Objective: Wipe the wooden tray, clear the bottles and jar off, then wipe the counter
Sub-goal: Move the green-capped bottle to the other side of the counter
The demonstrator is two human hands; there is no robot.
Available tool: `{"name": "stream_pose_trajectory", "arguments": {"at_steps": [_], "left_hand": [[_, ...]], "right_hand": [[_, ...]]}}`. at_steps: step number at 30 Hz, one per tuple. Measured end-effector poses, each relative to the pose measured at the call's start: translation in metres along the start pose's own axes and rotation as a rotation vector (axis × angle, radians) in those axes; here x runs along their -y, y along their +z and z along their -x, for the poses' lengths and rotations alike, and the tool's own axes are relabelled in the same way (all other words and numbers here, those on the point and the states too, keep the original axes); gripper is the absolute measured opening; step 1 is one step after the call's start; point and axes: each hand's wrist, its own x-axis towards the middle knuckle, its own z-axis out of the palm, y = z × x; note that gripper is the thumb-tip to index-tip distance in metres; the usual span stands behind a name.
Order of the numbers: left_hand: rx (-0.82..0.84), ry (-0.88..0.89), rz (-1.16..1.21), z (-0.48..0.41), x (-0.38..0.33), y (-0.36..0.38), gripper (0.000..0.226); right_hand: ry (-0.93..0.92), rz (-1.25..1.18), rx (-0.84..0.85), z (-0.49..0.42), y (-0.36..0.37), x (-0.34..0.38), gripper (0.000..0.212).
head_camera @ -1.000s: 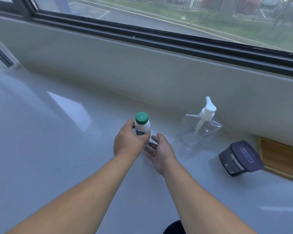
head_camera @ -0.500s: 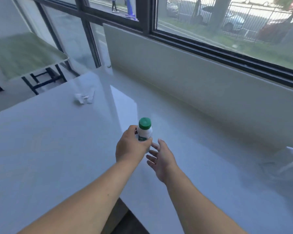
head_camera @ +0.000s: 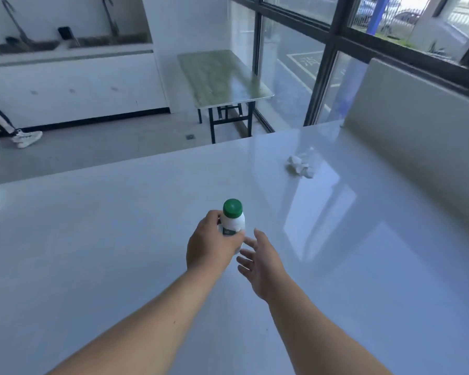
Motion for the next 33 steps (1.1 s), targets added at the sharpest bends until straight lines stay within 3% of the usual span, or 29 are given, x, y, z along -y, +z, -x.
{"name": "stream_pose_trajectory", "arguments": {"at_steps": [6, 13, 28, 30, 33], "left_hand": [[-0.110, -0.126, -0.006, -0.026, 0.076, -0.071, 0.036], [-0.186, -0.230, -0.011, -0.031, 0.135, -0.115, 0.039], [-0.167, -0.294, 0.036, -0.028, 0.179, -0.115, 0.045], [-0.153, -0.295, 0.032, -0.027, 0.182, -0.114, 0.052], [-0.126, -0.372, 0.010, -0.018, 0.190, -0.114, 0.080]], "right_hand": [[0.086, 0.120, 0.097, -0.023, 0.099, -0.039, 0.052], [0.153, 0.222, 0.156, -0.041, 0.162, -0.078, 0.051], [0.175, 0.279, 0.150, -0.061, 0.173, -0.110, 0.053], [0.171, 0.297, 0.150, -0.061, 0.172, -0.111, 0.053], [0.152, 0.372, 0.156, -0.056, 0.167, -0.109, 0.048]]}}
